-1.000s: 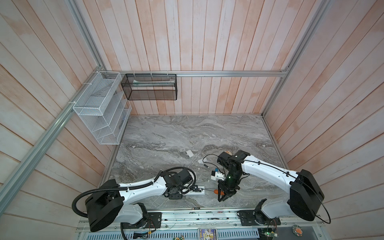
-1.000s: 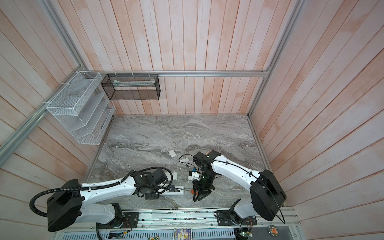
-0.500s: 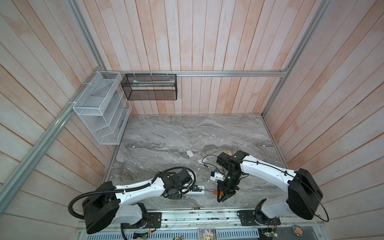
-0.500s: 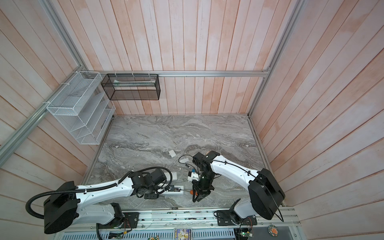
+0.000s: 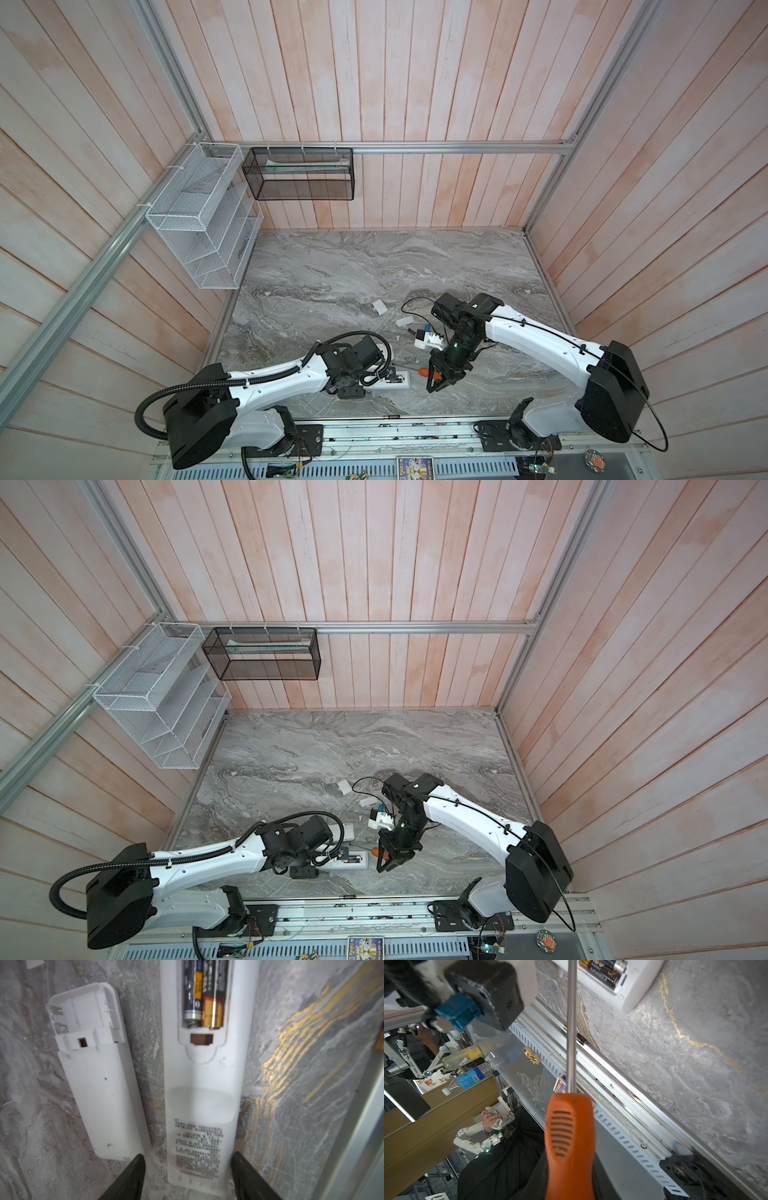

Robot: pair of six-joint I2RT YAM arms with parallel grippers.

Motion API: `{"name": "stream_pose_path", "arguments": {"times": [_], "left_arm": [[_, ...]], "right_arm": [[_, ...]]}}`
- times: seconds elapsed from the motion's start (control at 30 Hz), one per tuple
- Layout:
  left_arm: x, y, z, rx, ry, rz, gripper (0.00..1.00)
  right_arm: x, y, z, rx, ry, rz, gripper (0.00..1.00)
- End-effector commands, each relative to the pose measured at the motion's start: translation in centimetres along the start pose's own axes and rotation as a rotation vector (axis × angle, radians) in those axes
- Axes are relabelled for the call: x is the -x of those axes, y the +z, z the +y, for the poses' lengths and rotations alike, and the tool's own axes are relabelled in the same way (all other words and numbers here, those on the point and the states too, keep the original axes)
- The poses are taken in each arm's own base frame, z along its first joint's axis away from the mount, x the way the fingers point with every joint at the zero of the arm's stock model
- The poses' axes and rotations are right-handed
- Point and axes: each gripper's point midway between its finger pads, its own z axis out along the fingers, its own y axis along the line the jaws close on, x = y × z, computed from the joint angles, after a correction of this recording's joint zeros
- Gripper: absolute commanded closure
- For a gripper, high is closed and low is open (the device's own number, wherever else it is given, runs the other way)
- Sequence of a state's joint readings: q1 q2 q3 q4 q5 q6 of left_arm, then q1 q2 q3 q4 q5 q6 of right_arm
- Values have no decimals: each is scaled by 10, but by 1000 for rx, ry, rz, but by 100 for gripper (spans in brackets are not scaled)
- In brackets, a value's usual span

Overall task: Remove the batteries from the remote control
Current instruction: 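Lift the left gripper off the remote and raise it toward the right gripper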

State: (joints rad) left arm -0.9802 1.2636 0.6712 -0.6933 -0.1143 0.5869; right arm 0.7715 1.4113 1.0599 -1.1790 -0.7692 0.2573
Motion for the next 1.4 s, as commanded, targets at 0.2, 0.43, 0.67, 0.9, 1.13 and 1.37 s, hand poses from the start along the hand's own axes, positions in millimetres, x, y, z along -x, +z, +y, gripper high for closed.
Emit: {"name": "stream_pose_path", "arguments": {"times": [0.2, 0.43, 0.67, 0.9, 1.13, 1.37], "left_arm": [[72, -161, 114, 269, -429, -593, 11], [85, -258, 140, 113, -848, -1107, 7], [95, -271, 143, -204, -1086, -1432, 7], [99, -268, 153, -274, -1140, -1521, 9], [93, -290, 161, -264, -1133, -1630, 26], [88, -285, 162, -306, -1176, -1648, 100]], "right_arm": [[64, -33, 43, 95, -181, -256, 100], [116, -87, 81, 201, -308, -544, 100], [113, -119, 135, 366, -479, -634, 100], [90, -110, 165, 443, -573, -558, 100], [85, -102, 167, 450, -582, -532, 100], [90, -102, 169, 467, -572, -531, 100]]}}
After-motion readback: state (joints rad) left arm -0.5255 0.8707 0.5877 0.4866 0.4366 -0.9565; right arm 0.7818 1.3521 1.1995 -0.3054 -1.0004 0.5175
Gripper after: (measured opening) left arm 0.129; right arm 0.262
